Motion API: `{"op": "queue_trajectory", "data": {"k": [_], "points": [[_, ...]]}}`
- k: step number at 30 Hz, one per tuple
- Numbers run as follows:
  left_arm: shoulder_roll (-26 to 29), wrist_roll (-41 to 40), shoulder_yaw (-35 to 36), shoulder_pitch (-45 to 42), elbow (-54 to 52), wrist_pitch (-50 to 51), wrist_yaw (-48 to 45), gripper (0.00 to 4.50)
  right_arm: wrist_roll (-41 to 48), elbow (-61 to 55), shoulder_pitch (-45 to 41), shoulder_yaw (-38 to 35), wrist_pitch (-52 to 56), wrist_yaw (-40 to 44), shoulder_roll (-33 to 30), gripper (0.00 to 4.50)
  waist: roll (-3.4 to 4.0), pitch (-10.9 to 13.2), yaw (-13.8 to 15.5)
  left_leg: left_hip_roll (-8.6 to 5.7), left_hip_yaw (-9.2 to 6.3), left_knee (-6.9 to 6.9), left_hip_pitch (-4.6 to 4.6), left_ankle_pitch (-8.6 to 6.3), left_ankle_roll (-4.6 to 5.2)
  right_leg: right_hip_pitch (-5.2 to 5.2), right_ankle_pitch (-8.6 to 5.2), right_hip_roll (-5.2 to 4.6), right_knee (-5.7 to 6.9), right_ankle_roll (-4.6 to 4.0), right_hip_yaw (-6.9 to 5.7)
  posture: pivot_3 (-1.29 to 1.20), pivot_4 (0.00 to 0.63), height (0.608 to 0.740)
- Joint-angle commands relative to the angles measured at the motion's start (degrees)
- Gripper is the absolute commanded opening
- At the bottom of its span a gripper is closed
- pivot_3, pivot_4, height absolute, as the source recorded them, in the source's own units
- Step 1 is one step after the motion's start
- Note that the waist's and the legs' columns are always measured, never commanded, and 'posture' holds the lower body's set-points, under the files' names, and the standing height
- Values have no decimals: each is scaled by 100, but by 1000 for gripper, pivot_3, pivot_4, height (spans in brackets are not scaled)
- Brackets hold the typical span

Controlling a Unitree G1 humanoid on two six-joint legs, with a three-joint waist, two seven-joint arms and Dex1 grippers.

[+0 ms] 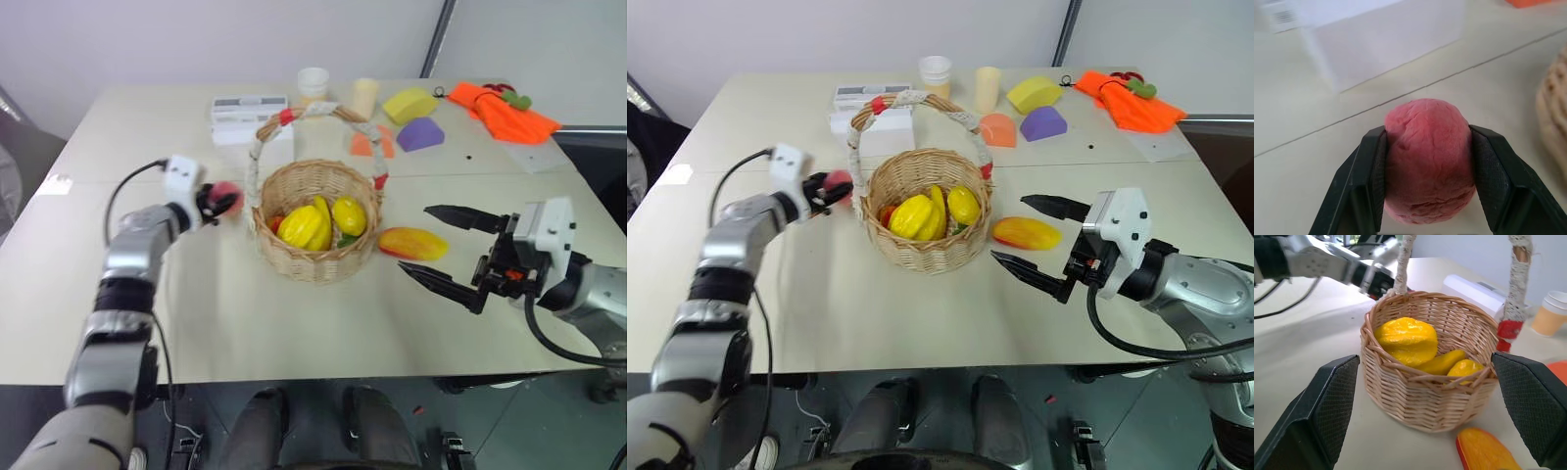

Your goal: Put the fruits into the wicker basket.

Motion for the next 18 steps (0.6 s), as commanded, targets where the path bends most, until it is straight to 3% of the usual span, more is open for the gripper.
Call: {"op": "queue_trajectory", "data": {"k": [1, 4, 7, 12, 15, 18], "points": [[501, -1371, 1012, 887, -1735, 690, -901, 2022, 63, 11, -78, -171, -151, 67, -3, 4500, 0, 0, 21, 2, -1, 0, 0, 0, 0, 1, 0, -3, 1, 0, 0, 0, 150, 740], [868, -2637, 1209, 1531, -3427, 1680, -1432, 2022, -46, 335, -129, -105, -280, 237, 29, 4500, -1, 2, 120, 4, -1, 6, -1, -1, 0, 9, -2, -14, -4, -5, -4, 0, 150, 740], [881, -3274, 958, 1395, -4424, 2215, -1196, 2022, -151, 651, -194, -30, -419, 370, 62, 4500, 6, 2, 279, 6, 1, 22, -9, -1, 0, 41, -15, -36, -35, -34, -24, 0, 150, 740], [273, -2770, -286, 347, -4861, 2375, -234, 2022, -366, 1018, -144, 146, -517, 466, 101, 4500, 4, 0, 347, 35, 46, 33, 6, 1, 3, 102, 0, -27, -90, -51, -34, 0, 150, 740], [-248, -1965, -1190, -292, -4397, 2152, 195, 2022, -879, 1271, -80, 456, -381, 224, 14, 4500, 3, -1, 326, 34, 63, 31, 4, 3, 6, 94, 3, -21, -89, -26, -31, 0, 150, 740], [-591, -1567, -1590, -650, -3850, 1976, 234, 2022, -1397, 1643, -169, 772, -465, 8, 90, 4500, 3, -1, 282, 37, 81, 19, 1, 3, 7, 73, 13, -14, -82, -1, -25, 0, 150, 740]]}}
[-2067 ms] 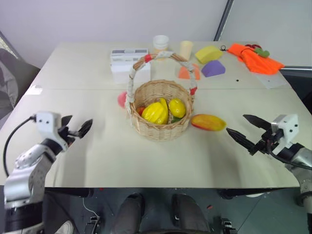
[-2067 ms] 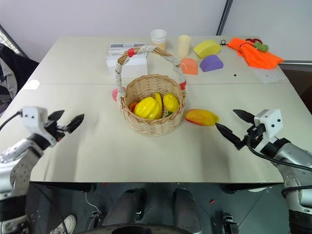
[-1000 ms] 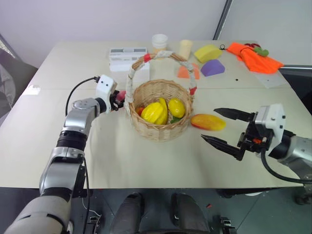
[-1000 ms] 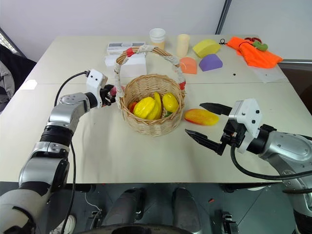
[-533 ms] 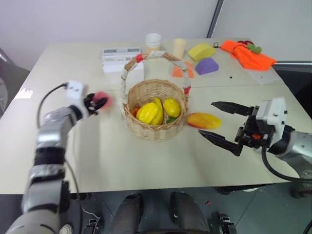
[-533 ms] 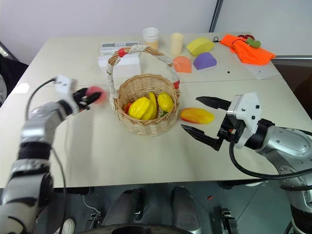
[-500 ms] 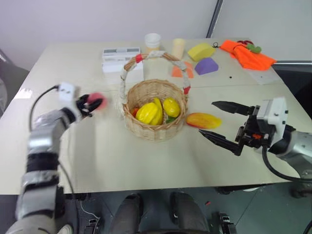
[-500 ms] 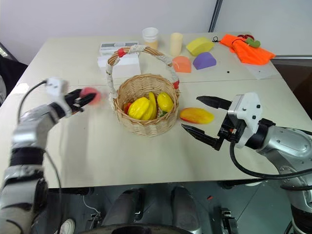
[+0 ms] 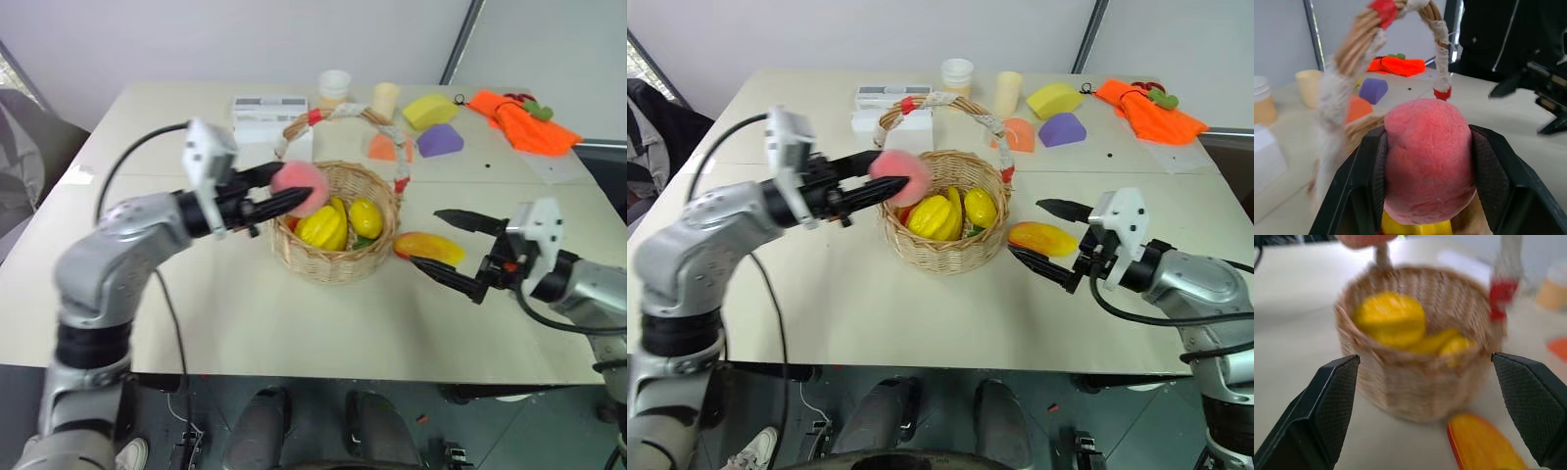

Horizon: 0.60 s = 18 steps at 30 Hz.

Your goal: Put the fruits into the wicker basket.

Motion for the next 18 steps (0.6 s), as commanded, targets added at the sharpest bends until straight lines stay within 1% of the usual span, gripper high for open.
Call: {"op": "queue_trajectory", "data": {"k": [1, 2, 3, 4, 5, 6, 9, 13, 18], "points": [[-133, 363, -229, -219, 343, -225, 9, 2492, -446, 245, -143, 199, -143, -192, 45, 4500, 0, 0, -49, 1, 6, -3, -4, 0, 0, -9, 1, 8, 2, 1, 3, 0, 150, 740], [-157, 420, -275, -277, 430, -264, -52, 2990, -531, 337, -214, 274, -181, -228, 93, 4500, 0, 0, -95, 9, 7, -5, -6, 0, 0, -16, 1, 14, 7, 1, 5, 0, 150, 740], [-165, 478, -310, -321, 505, -295, -98, 3285, -627, 434, -291, 342, -226, -274, 140, 4500, 0, 0, -130, 19, 6, -5, -10, 0, 0, -24, 1, 20, 15, 2, 6, 0, 150, 740], [-154, 511, -334, -350, 555, -320, -169, 3872, -769, 560, -379, 425, -315, -311, 173, 4500, 1, 1, -141, 23, 7, -4, -17, 0, 0, -38, 1, 29, 23, 2, 8, 0, 150, 740], [-131, 521, -342, -362, 575, -344, -258, 4253, -889, 669, -449, 498, -404, -321, 188, 4500, 1, 1, -156, 26, 6, -4, -21, 0, 0, -43, 2, 35, 25, 1, 8, 0, 150, 740], [-70, 455, -305, -331, 538, -338, -419, 4388, -1101, 824, -533, 612, -591, -300, 172, 4500, 1, 1, -163, 31, 5, -2, -22, 0, 0, -46, 2, 44, 29, 1, 8, 0, 150, 740], [117, 284, -189, -183, 380, -268, -782, 4388, -1400, 1134, -723, 789, -937, -182, 164, 4500, 2, 1, -170, 35, 8, -3, -17, 0, 0, -45, 1, 52, 37, -2, 8, 0, 150, 740], [614, -108, 7, 272, -88, -217, -1457, 4388, -1705, 1821, -1212, 1094, -1230, 80, 151, 4500, 4, 2, -253, 43, 7, -2, -17, 0, 0, -44, 2, 56, 36, -5, 11, 0, 150, 740], [1048, -417, 277, 681, -498, -71, -1723, 4388, -1992, 2659, -1711, 1477, -1370, 439, 198, 4500, 4, 2, -261, 46, 5, 0, -17, 0, 0, -44, 2, 50, 36, -5, 15, 0, 150, 740]]}}
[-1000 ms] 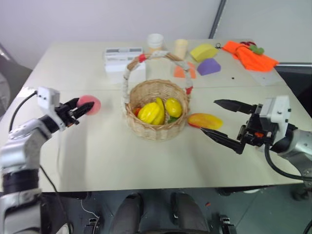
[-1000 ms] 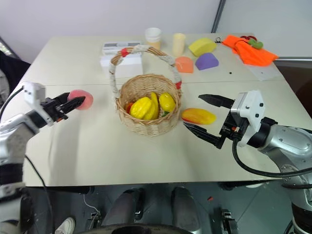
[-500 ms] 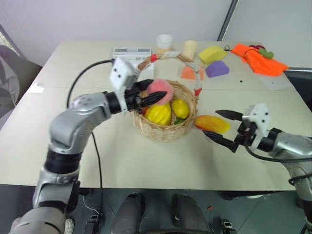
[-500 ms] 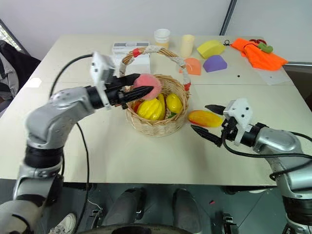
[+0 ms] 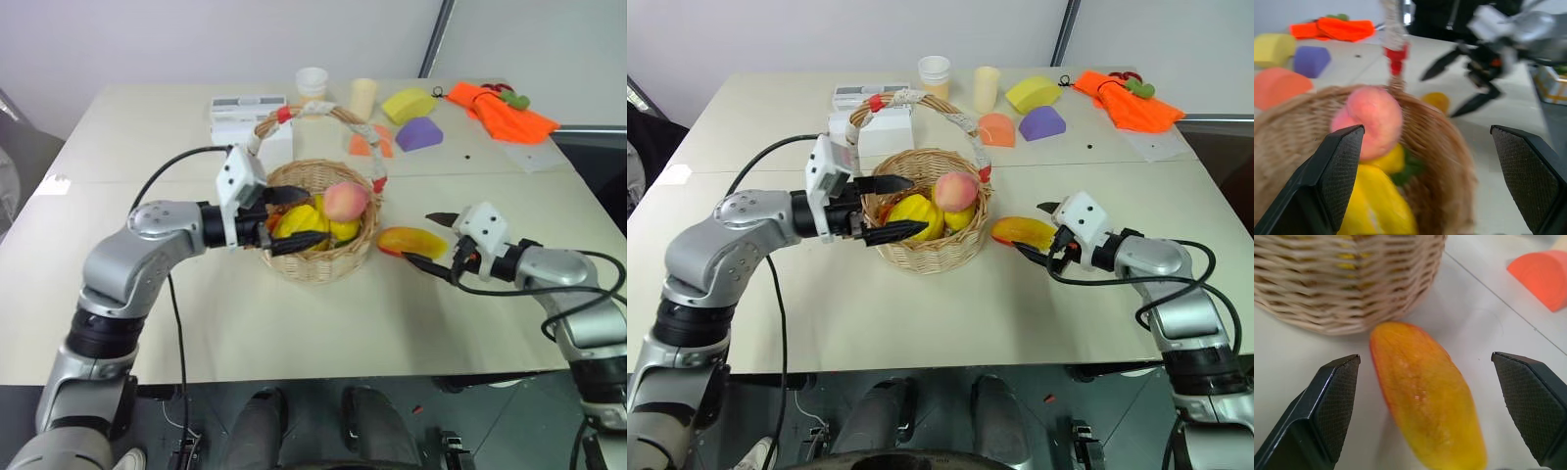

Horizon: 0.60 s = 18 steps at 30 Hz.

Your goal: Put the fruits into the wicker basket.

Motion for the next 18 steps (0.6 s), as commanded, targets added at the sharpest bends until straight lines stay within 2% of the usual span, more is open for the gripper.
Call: {"op": "queue_trajectory", "data": {"k": [1, 6, 9, 12, 13, 18], "points": [[241, -243, 369, 178, -413, 4, -144, 4388, -153, 431, -304, 125, -149, 192, 80, 4500, 0, 0, 13, 0, -1, 0, 0, 0, 0, 0, 0, 0, 0, 0, 0, 0, 150, 740], [517, -317, 546, 627, -680, 13, -196, 4388, -151, 700, -434, 193, 47, 402, 147, 4500, 0, 0, 9, -1, -1, 0, -1, 0, 0, 1, 0, -6, 0, 0, 0, 0, 150, 740], [498, -280, 682, 898, -696, -67, -17, 4500, -82, 616, -423, 122, 219, 375, 201, 3690, 0, 0, 8, -2, 1, 1, 0, 0, 0, 1, 0, -8, 0, 0, 1, 0, 150, 740], [444, -332, 912, 1321, -750, -175, 101, 4500, -193, 375, -272, 56, 201, 243, 134, 2289, 1, 0, 8, -1, 0, 1, 1, 0, 0, 2, 0, -8, 2, 0, 1, 0, 150, 740], [382, -349, 1004, 1470, -778, -288, 109, 4500, -198, 248, -197, -7, 220, 180, 109, 1976, 1, 0, 7, -1, -1, 0, 2, 0, 0, 2, 0, -8, 3, 0, 1, 0, 150, 740], [-13, -480, 1422, 1973, -671, -807, 57, 4500, 134, -871, 411, -642, 482, 133, -169, 1976, 3, -1, 50, -1, -3, 0, -2, 0, 0, -1, 0, -12, 3, -1, 0, 0, 150, 740]]}}
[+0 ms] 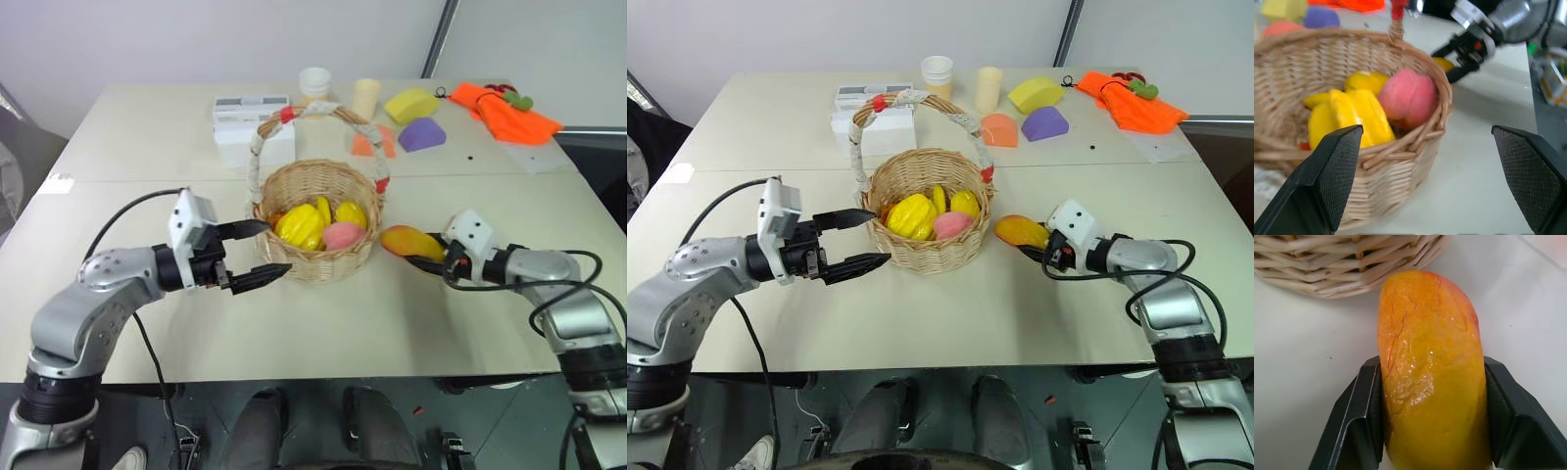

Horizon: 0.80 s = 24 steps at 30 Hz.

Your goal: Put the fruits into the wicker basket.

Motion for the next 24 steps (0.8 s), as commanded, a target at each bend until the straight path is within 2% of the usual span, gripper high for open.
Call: {"op": "queue_trajectory", "data": {"k": [1, 4, 6, 8, 11, 13, 16, 19, 22, 24], "points": [[-79, -82, 341, 201, -35, -424, -55, 4500, 487, -1109, 382, -737, 291, 95, -322, 1976, 1, 0, 18, -1, 0, 0, 0, 0, 0, 0, 0, -2, 0, 0, 0, 0, 150, 740], [-217, 80, 480, 327, 167, -834, 3, 4500, 1673, -2351, 829, -1460, 1209, 455, -620, 1976, 4, -1, 75, -1, 2, 2, 2, 0, 0, 5, -10, -2, -3, -18, 1, 0, 150, 740], [-322, 135, 557, 325, 344, -1073, 24, 4500, 2218, -2895, 769, -1583, 1717, 364, -689, 1976, 3, -2, 74, 2, 4, 2, 4, -1, 1, 5, -11, -2, -3, -22, 2, 0, 150, 740], [-356, 194, 543, 323, 481, -1254, -56, 4500, 2421, -3259, 352, -1358, 2179, -73, -608, 1976, 1, -3, 67, 9, 6, 2, 15, -1, 1, 13, -6, 4, -4, -33, 1, 0, 150, 740], [-380, 260, 442, 267, 582, -1352, -71, 4500, 2679, -3480, -514, -752, 2776, -770, -66, 1976, 0, -3, 41, 11, 11, 3, 24, -1, 1, 16, 4, 5, -5, -52, 2, 0, 150, 740], [-401, 264, 403, 234, 616, -1381, -68, 4500, 2456, -3525, -1018, -186, 2951, -1158, 329, 1976, -1, -3, 63, 12, 8, 2, 24, 0, 1, 15, 8, 8, -4, -58, 1, 0, 150, 740], [-436, 283, 349, 199, 624, -1396, -46, 4500, 1644, -2983, -1877, 856, 3430, -2164, 1120, 1976, 0, -4, 61, 16, 6, 2, 20, 0, 0, 9, 8, 15, -7, -58, 0, 0, 150, 740], [-451, 294, 316, 192, 601, -1402, -17, 4500, 1304, -2524, -2290, 1246, 3661, -2594, 1665, 1976, -1, -4, 69, 13, 5, 1, 6, 4, -6, -6, 9, 14, -5, -57, 2, 0, 150, 740], [-475, 305, 318, 237, 549, -1429, 67, 4500, 1009, -2108, -2639, 1385, 3684, -2972, 2161, 3328, 0, -4, 86, 7, 1, 1, -18, 5, -8, -25, 20, 10, -4, -39, 1, 0, 150, 740], [-485, 284, 321, 282, 483, -1424, 110, 4500, 878, -2187, -2640, 1428, 3607, -2966, 2185, 4403, 0, -4, 84, 6, 2, 6, -43, 8, -12, -50, 23, 9, 3, -34, 1, 0, 150, 740]]}}
